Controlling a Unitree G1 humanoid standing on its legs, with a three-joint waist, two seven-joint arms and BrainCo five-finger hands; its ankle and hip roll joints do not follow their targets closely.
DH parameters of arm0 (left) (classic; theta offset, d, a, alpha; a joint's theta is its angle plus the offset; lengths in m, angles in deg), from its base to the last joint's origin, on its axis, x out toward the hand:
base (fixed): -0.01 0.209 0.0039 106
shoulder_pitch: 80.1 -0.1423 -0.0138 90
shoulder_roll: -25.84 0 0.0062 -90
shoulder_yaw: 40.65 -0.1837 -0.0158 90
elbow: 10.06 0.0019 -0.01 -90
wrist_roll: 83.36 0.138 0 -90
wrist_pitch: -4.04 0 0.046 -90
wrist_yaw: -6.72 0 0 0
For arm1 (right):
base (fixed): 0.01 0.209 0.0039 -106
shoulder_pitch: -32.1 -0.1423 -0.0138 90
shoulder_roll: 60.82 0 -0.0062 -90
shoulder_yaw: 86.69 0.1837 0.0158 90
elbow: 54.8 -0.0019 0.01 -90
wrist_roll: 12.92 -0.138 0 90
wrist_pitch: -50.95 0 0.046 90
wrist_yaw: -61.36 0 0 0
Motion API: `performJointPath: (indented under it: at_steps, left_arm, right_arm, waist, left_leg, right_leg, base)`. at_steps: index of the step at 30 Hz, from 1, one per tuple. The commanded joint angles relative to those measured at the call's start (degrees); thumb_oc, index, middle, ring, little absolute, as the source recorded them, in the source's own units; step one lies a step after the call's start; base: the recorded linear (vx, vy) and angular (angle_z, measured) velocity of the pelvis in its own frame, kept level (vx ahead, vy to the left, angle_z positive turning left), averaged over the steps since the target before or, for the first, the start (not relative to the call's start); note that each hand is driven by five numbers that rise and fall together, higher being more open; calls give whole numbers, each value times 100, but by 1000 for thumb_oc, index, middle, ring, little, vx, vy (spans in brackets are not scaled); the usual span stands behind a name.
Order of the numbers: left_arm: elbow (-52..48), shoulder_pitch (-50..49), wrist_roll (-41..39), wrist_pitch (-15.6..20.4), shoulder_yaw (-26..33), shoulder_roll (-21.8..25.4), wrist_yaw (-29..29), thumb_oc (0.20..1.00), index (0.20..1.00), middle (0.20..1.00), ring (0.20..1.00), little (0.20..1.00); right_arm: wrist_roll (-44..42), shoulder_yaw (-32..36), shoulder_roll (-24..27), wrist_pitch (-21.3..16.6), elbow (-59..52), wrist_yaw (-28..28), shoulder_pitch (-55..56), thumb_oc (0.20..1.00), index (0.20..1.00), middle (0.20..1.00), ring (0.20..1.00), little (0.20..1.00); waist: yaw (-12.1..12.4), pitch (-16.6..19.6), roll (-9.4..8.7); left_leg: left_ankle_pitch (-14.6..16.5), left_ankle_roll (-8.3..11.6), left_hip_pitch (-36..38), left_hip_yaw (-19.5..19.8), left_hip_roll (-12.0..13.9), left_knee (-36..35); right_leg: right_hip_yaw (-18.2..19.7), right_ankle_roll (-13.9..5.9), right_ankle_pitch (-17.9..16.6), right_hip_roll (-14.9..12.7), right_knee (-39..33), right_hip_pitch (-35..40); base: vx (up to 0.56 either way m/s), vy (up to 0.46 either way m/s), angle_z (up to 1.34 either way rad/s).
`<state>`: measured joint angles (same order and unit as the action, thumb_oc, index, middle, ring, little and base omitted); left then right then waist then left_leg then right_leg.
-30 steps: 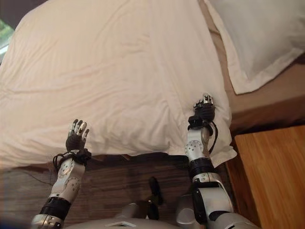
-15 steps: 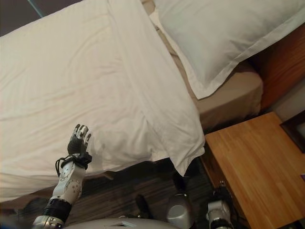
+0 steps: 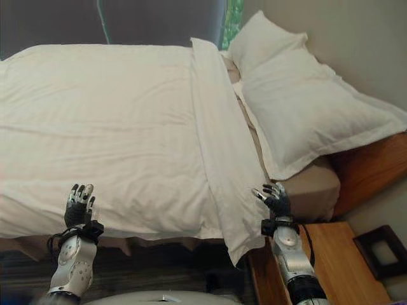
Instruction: Making the bed.
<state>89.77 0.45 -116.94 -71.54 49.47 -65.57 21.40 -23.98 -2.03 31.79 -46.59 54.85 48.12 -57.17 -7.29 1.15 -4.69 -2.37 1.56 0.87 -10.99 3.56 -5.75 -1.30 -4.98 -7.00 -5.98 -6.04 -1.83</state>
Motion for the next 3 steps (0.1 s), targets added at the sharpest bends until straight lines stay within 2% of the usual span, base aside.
performJointPath:
  at_steps: [1, 3]
  left_arm:
    - [-456, 307, 794, 174, 42, 344, -165, 1000, 1000, 1000, 1000, 1000]
    - [-597, 285, 1289, 138, -1, 485, -117, 1000, 1000, 1000, 1000, 1000]
  right_arm:
    - [313, 92, -73, -282, -169, 31, -256, 1000, 1000, 1000, 1000, 1000]
    - [256, 31, -191, -337, -355, 88, -203, 1000, 1000, 1000, 1000, 1000]
  waist:
    - [15, -336, 82]
    - [15, -317, 68]
  left_leg:
    - [651, 12, 354, 91, 237, 75]
    - [663, -3, 383, 113, 224, 75]
  right_leg:
    - [-210, -222, 793, -177, 157, 307]
    - [-228, -222, 804, -179, 171, 340]
  base:
    - [-6, 19, 16]
    - [1, 19, 12]
